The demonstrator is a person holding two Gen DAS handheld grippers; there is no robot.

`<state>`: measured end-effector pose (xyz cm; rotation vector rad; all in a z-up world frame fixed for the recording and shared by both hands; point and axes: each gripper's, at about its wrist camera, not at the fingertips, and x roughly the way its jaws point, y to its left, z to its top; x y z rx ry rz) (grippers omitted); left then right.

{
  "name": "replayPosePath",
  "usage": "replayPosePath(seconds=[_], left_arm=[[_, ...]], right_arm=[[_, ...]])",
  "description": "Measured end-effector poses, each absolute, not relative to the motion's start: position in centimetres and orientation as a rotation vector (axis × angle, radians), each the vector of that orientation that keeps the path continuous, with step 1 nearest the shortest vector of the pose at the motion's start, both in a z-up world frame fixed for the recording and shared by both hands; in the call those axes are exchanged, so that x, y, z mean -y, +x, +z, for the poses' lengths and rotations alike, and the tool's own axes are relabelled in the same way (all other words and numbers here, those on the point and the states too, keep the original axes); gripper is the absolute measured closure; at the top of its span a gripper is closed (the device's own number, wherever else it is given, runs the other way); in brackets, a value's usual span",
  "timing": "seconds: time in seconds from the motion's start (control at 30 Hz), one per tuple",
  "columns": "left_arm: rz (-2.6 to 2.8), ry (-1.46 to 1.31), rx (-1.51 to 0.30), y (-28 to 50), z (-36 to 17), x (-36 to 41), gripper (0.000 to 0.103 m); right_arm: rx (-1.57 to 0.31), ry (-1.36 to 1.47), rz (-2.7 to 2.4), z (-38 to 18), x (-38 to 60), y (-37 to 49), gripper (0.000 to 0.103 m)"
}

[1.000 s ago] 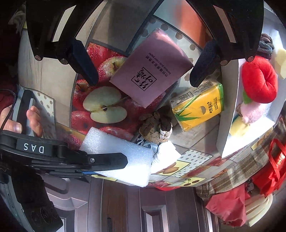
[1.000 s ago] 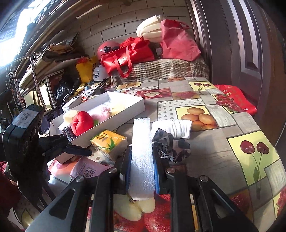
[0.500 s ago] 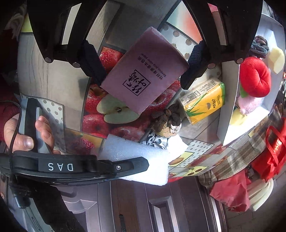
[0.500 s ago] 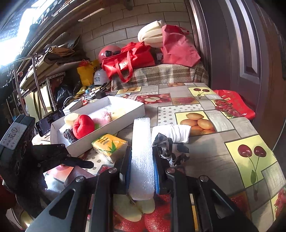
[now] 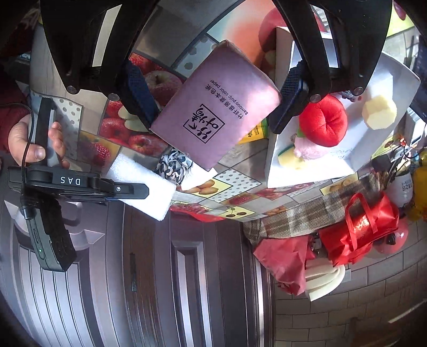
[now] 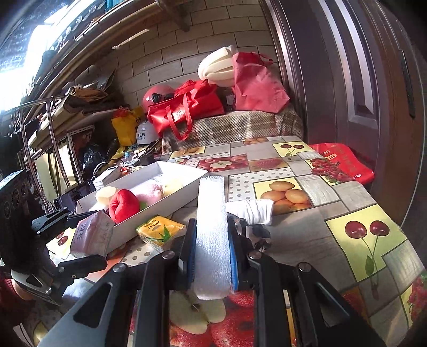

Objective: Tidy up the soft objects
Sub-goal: 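Carry the pink paper pack over the box with the left tool while the right tool carries the foam strip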

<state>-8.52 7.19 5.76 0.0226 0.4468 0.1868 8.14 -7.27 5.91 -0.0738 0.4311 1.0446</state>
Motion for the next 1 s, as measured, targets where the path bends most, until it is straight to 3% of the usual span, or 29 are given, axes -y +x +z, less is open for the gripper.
replayPosePath(seconds=[0.33,1.0], left_arm=[[0.379,0.004,-0.343,-11.5,6.2,-10.7,0.019],[0.597,-0.073,-0.280,-14.3,6.0,-16.4,0.018]], right_arm=[[-0.354,-0.101,1.014,6.3,7.1,7.0,0.084],[-0.394,-0.140,1.073,5.6,2.3,5.2,0.084]])
